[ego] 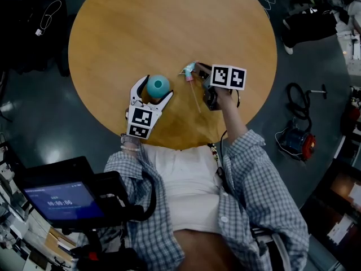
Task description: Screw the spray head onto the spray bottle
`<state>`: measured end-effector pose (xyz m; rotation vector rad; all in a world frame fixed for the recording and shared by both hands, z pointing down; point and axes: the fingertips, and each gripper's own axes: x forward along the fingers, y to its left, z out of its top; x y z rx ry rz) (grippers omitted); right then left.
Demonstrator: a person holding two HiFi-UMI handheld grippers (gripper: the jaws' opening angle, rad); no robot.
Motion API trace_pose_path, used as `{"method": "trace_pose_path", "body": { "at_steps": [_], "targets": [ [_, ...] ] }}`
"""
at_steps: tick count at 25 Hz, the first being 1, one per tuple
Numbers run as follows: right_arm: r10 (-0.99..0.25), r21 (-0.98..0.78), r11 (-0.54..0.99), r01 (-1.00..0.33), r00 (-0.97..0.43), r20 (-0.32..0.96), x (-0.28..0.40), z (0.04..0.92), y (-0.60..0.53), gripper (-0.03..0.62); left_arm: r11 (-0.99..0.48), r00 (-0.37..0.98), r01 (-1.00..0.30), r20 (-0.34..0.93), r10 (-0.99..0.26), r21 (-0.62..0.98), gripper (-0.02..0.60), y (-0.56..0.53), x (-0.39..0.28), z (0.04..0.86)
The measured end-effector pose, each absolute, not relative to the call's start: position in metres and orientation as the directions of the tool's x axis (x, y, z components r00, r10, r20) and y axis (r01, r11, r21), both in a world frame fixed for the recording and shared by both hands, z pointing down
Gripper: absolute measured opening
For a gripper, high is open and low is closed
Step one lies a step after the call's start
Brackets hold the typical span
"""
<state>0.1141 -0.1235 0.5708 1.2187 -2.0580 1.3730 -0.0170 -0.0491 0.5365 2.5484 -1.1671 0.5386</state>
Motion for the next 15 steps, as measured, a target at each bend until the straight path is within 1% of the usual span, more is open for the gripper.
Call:
{"method": "trace_pose_path", "body": {
  "at_steps": [7, 15],
  "targets": [
    [-0.492, -0.611, 0.16, -0.775, -0.599, 0.631, 0.111, 0.56, -0.122, 0.043, -0.641, 0.61, -0.76, 0.451, -0.651, 0.102, 0.413, -0.05, -0.014, 0.537],
    [-0.567, -0.66, 0.234, -0.714, -0.652, 0.504, 0.105, 0.526, -0.124, 0.031, -0.653, 0.617, -0.75, 0.465, -0.635, 0.103, 0.413, -0.051, -0.012, 0.54]
  ]
}}
